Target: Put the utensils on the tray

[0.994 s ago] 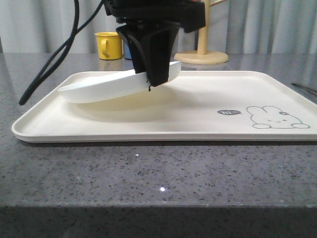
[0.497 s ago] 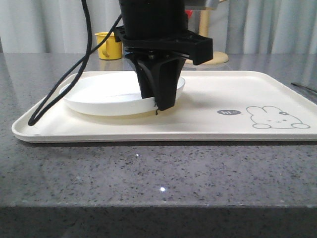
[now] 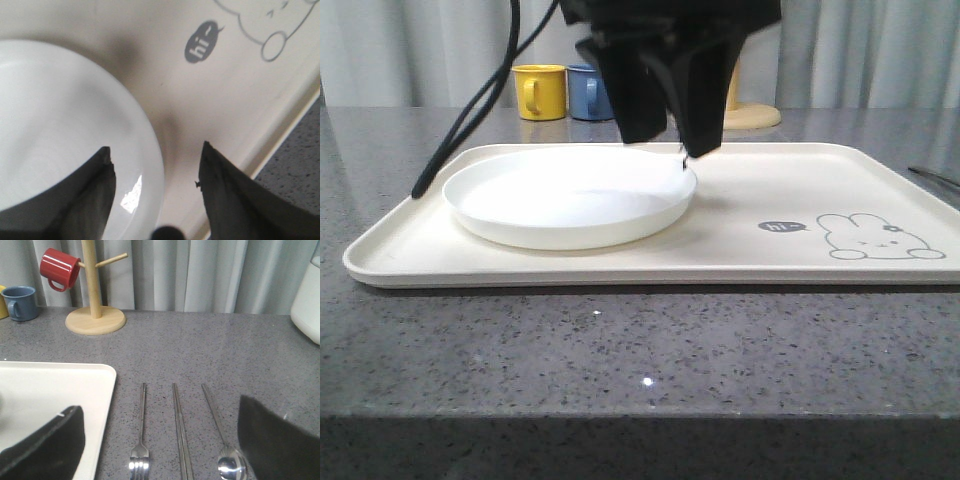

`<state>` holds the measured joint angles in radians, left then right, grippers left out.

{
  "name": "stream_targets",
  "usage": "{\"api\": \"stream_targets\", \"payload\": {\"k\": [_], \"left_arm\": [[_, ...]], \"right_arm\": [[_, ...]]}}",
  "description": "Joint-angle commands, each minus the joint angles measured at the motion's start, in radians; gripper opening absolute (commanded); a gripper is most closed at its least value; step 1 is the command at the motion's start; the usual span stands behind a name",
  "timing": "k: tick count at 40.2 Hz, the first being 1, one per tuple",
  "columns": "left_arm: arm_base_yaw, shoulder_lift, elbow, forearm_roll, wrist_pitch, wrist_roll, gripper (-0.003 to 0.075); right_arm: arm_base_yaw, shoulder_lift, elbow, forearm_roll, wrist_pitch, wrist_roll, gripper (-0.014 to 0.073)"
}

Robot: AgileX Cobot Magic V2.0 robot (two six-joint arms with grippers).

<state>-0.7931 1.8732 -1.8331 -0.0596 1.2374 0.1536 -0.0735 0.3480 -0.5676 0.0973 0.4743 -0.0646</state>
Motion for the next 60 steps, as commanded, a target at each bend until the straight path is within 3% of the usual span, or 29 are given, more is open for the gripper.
{"api": "stream_targets", "payload": {"k": [1, 8, 22, 31, 47, 60], "left_arm": [[0.028, -0.108, -0.039, -0.003, 0.022, -0.005, 0.0363], [0.156, -0.159, 0.019, 0.021, 0.022, -0.005, 0.0244], [0.566, -0.359, 0.344, -0.045, -0.017, -0.005, 0.0001], [0.744, -0.607, 0.603, -0.070, -0.255, -0.005, -0.0018], [0.728, -1.210, 1.128, -0.066, -0.842, 0.001, -0.0018], [0.728, -1.568, 1.381, -0.040, -0.904, 0.001, -0.0018]], "right_arm": [[-0.006, 0.015, -0.035, 0.002, -0.073, -0.008, 0.0642], [-0.006, 0.015, -0.035, 0.002, -0.073, -0.008, 0.0642], [-0.006, 0.015, -0.035, 0.002, -0.073, -0.008, 0.0642], [-0.006, 0.015, -0.035, 0.002, -0.073, -0.008, 0.0642], [-0.006, 0.015, -0.035, 0.002, -0.073, -0.008, 0.0642], [-0.006, 0.015, -0.035, 0.002, -0.073, -0.008, 0.0642]]}}
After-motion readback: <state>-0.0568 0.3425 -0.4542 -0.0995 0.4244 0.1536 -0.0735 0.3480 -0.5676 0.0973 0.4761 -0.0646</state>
